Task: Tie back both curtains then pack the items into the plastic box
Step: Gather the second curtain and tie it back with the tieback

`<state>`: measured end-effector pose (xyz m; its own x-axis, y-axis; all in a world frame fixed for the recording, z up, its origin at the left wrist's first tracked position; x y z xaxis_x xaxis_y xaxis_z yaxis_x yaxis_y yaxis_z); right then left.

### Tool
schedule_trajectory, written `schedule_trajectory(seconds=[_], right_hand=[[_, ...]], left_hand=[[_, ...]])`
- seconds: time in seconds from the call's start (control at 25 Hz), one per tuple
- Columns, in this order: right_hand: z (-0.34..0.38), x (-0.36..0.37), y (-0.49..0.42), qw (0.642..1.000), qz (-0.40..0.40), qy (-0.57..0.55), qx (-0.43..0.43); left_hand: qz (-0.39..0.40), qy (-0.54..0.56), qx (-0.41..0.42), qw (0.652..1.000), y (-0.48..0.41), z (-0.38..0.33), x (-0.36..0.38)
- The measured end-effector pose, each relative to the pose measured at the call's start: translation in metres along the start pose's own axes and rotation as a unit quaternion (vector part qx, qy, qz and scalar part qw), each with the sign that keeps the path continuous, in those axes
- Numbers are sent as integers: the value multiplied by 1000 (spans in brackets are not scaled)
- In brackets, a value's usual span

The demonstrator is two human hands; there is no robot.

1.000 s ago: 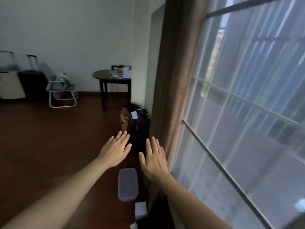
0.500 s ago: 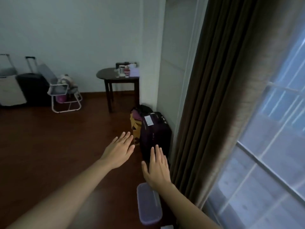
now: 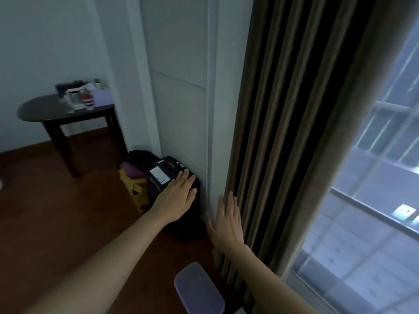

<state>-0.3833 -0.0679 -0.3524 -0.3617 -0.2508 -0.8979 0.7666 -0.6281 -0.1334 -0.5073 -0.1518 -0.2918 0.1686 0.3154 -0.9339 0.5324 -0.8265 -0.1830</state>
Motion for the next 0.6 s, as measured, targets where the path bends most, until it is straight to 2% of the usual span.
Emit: schedule_trajectory(seconds=[0.2, 0.36, 0.48, 0.6], right_hand=[[-6, -20, -64, 995, -88, -7, 44], [-13, -42, -96, 991, -110, 11, 75], [-13, -50, -116, 991, -117, 17, 69], [-13, -60, -136, 987, -140, 19, 83]], left_hand=[[1, 70, 62, 996, -85, 1, 7], [-2, 153, 121, 981, -137, -13, 5], [-8, 236, 181, 955, -171, -31, 0], [-14, 320, 257, 912, -205, -52, -10]])
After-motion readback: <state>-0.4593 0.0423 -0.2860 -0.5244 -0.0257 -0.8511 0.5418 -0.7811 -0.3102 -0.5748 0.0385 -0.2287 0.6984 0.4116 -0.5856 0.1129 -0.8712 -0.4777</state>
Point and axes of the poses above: each hand's wrist, its own y-axis away from the middle knuckle, its own x-axis out of the palm, z = x × y, the point moved 5 cm from there along -y, towards the middle knuckle, and after that the axes turned 3 degrees about y, right-handed, at the moved point
